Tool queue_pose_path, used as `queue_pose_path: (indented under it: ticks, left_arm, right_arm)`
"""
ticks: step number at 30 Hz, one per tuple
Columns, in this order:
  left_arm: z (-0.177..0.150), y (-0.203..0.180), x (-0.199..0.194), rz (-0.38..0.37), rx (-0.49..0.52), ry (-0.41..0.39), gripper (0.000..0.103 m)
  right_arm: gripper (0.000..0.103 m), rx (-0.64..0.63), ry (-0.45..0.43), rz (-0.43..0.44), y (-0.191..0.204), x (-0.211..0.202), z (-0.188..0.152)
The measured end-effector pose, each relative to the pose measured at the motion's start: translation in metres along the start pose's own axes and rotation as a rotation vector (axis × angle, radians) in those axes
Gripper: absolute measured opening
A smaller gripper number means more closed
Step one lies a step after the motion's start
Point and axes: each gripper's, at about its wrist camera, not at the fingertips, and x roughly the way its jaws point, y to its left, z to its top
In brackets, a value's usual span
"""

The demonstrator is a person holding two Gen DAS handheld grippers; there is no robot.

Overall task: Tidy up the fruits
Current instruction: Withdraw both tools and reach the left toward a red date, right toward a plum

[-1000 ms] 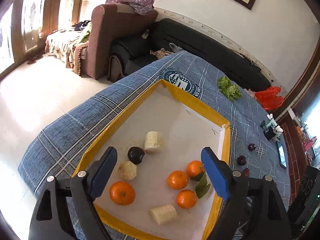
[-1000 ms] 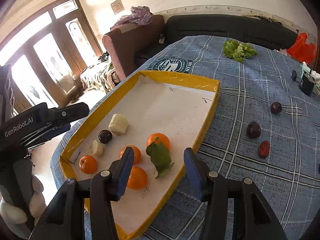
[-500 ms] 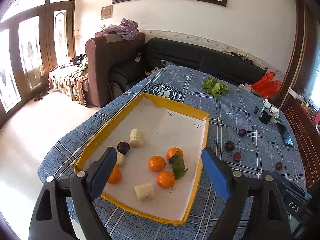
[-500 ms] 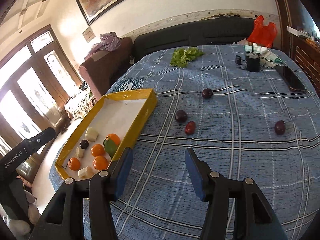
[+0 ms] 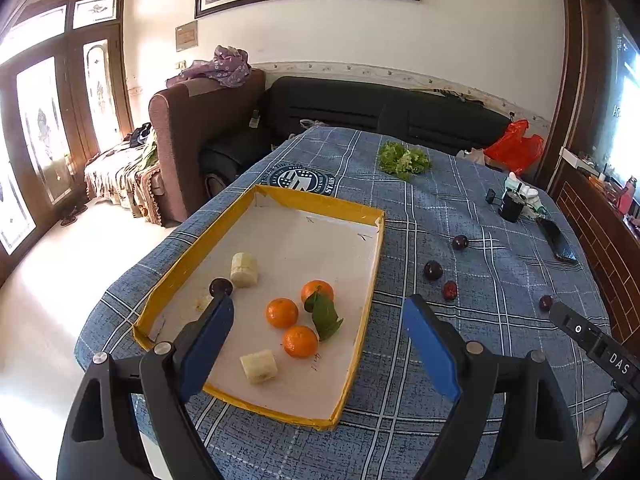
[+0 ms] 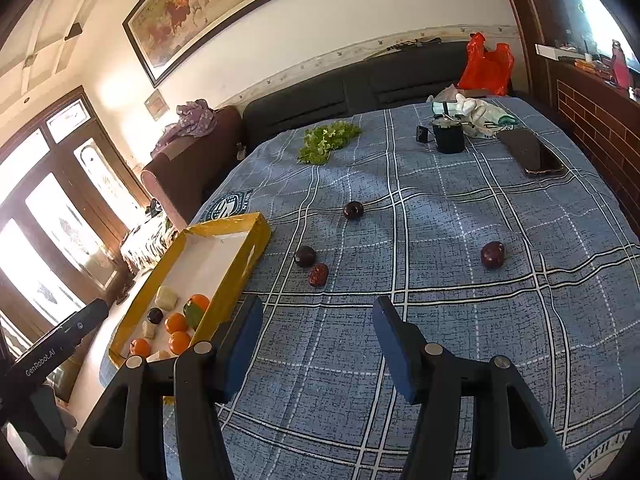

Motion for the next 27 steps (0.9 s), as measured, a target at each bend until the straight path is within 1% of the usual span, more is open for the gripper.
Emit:
queue_pose_path:
  ticks: [6, 8, 12, 16, 18, 21, 24, 26, 27]
  left_arm:
    - [-0.002, -0.007, 0.005, -0.006, 0.013, 0.013, 0.086]
    - [-0.003, -0.008, 0.008, -0.028, 0.014, 0.02, 0.086]
    - [-0.004, -0.005, 0.016, -0.124, -0.002, 0.051, 0.086]
    - [-0.008, -0.009, 0.026, -0.227, -0.009, 0.092, 0.084]
    - [-0.012, -0.014, 0.035, -0.267, -0.01, 0.125, 0.084]
    - [-0.018, -0.022, 0.054, -0.337, -0.04, 0.202, 0.084]
    - [-0.025, -0.029, 0.069, -0.378, -0.049, 0.255, 0.084]
    - [-0.026, -0.034, 0.074, -0.383, -0.035, 0.263, 0.084]
    - [-0.027, -0.037, 0.075, -0.391, -0.023, 0.261, 0.08]
  right_arm:
    - [0.063, 0.02, 0.003, -0.007, -0.01, 0.001, 0.001]
    - [0.063, 0.024, 0.006, -0.011, -0.014, 0.003, 0.001]
    - [0.063, 0.037, 0.001, -0.034, -0.028, 0.004, 0.003]
    - [0.063, 0.087, -0.012, -0.105, -0.063, -0.001, 0.009]
    - [0.063, 0.115, -0.015, -0.143, -0.082, -0.004, 0.013]
    - [0.063, 0.168, -0.013, -0.199, -0.114, -0.004, 0.02]
    - [0.063, 0.203, -0.013, -0.233, -0.136, -0.001, 0.026]
    - [0.063, 0.221, -0.002, -0.258, -0.149, 0.006, 0.029]
    - [0.063, 0.227, 0.004, -0.26, -0.153, 0.01, 0.031]
